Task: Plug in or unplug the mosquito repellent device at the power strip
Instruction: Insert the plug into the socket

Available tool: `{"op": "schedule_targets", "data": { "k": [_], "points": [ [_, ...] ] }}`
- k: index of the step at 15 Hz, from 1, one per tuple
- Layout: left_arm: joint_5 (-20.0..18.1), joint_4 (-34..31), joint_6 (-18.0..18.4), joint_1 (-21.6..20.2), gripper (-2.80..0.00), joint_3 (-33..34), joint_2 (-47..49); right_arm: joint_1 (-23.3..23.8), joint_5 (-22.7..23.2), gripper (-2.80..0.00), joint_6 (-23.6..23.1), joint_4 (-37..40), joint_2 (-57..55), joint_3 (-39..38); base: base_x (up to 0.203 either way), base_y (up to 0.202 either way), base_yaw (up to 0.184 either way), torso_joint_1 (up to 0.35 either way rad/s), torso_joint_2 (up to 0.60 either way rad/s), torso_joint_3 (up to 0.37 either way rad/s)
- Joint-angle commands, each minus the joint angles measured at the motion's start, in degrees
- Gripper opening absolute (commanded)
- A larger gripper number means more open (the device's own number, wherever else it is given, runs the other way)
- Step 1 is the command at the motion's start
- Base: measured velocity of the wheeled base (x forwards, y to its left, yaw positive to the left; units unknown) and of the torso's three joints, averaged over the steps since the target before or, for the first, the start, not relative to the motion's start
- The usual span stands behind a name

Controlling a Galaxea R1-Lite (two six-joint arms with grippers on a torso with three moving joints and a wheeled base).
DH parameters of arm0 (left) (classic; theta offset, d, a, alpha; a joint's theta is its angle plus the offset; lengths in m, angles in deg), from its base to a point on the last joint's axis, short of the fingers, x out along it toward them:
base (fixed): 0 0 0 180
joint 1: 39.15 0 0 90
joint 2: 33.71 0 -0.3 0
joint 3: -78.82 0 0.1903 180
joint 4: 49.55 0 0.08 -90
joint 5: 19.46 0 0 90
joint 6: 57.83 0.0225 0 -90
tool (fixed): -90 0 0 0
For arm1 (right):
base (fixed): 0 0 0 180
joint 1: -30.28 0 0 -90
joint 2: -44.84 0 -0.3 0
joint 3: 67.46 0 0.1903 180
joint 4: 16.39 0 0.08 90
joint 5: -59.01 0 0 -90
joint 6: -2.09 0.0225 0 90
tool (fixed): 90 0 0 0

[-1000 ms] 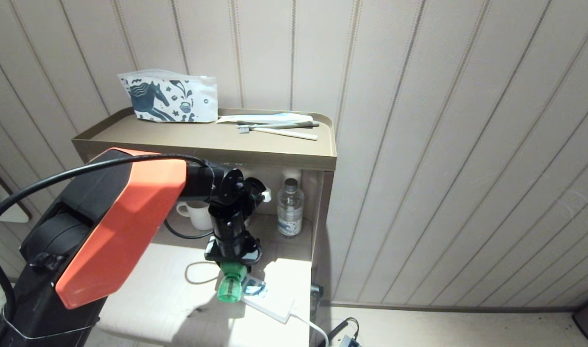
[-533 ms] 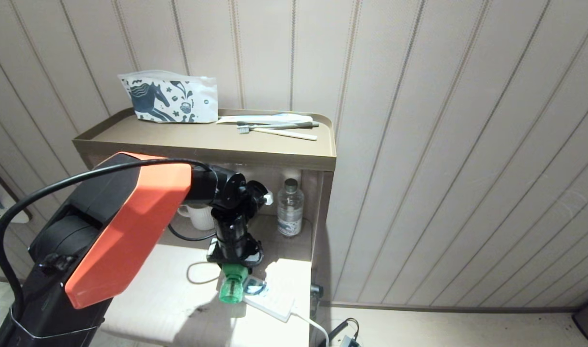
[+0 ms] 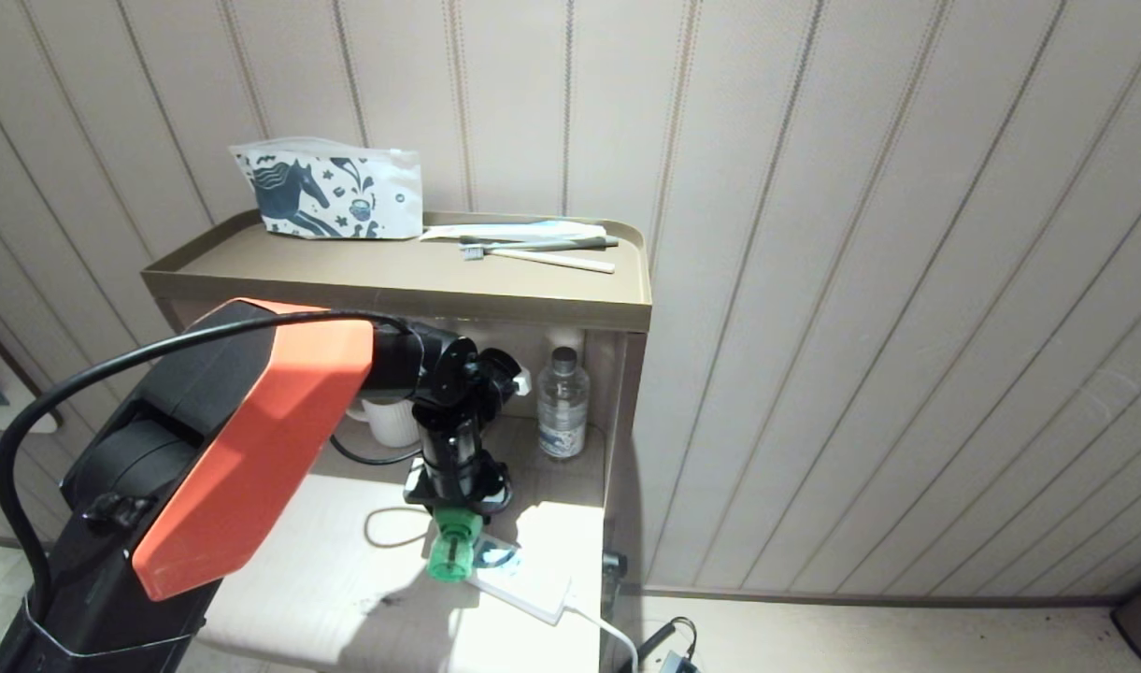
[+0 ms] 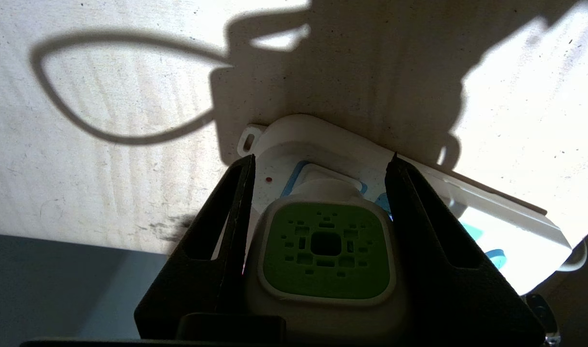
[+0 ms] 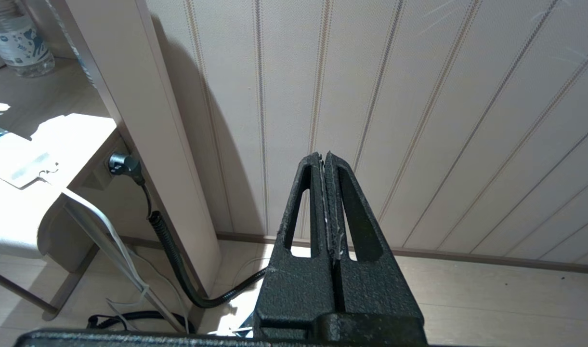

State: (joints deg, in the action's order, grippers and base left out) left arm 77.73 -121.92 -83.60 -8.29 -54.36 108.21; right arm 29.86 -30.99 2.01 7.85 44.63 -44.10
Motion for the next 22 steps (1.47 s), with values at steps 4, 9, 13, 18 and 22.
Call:
{"op": "schedule_targets", "data": {
  "k": [4,9,13,18,22],
  "points": [
    [0.0,-0.7,-0.6,-0.4,-2.8,0.9,1.0,0.0,0.0,-2.8,0.0,0.0,-0.1,0.0,0.0,0.0,0.0,0.0,0.0,0.0],
    [1.0,-1.1,-0.7,-0.4,-2.8,1.1,2.2,0.0,0.0,-2.8,0.0,0.0,-0.1,0.0,0.0,0.0,0.0,0.0,0.0,0.0],
    [2.0,-1.1,-0.6,-0.4,-2.8,1.0,2.7,0.0,0.0,-2.8,0.0,0.0,-0.1,0.0,0.0,0.0,0.0,0.0,0.0,0.0],
    [4.9,-0.5,-0.8,-0.3,-2.8,1.0,3.4,0.0,0.0,-2.8,0.0,0.0,0.0,0.0,0.0,0.0,0.0,0.0,0.0,0.0],
    [4.8,-0.8,-0.9,-0.4,-2.8,1.5,3.2,0.0,0.0,-2.8,0.0,0.0,0.0,0.0,0.0,0.0,0.0,0.0,0.0,0.0]
  ]
}}
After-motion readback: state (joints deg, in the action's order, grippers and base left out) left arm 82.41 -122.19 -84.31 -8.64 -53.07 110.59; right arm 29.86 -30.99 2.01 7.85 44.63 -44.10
